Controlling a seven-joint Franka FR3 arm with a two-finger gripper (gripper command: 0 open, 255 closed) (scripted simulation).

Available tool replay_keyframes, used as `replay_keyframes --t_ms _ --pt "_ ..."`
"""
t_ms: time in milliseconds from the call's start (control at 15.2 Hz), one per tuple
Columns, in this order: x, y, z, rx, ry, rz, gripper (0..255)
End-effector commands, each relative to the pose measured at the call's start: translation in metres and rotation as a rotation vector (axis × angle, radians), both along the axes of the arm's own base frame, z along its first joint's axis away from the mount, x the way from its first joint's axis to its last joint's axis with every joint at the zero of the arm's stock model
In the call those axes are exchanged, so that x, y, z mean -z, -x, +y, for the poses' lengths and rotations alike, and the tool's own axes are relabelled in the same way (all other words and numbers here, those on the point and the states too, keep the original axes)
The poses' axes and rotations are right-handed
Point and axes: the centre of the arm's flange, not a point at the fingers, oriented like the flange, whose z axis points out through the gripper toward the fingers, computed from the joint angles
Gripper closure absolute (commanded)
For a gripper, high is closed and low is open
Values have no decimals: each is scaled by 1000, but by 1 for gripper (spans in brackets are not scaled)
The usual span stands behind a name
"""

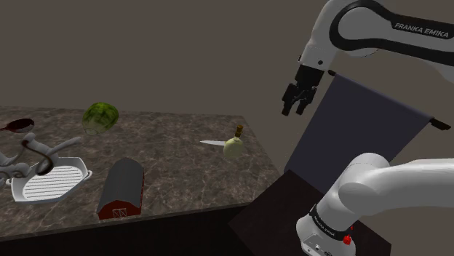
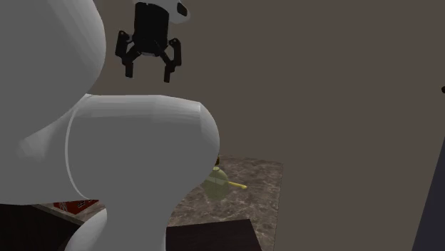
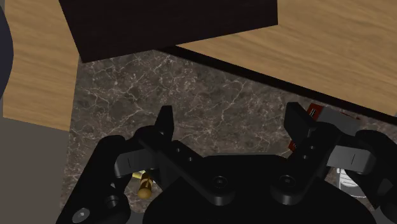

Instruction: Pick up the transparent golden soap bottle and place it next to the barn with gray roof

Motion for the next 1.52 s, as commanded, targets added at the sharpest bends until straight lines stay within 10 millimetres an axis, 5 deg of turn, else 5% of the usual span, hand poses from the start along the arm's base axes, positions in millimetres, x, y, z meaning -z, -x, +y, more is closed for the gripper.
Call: replay_keyframes --t_ms 0,1452 --pt "0 0 0 0 0 0 0" --pt "191 -173 -97 12 93 -82 0"
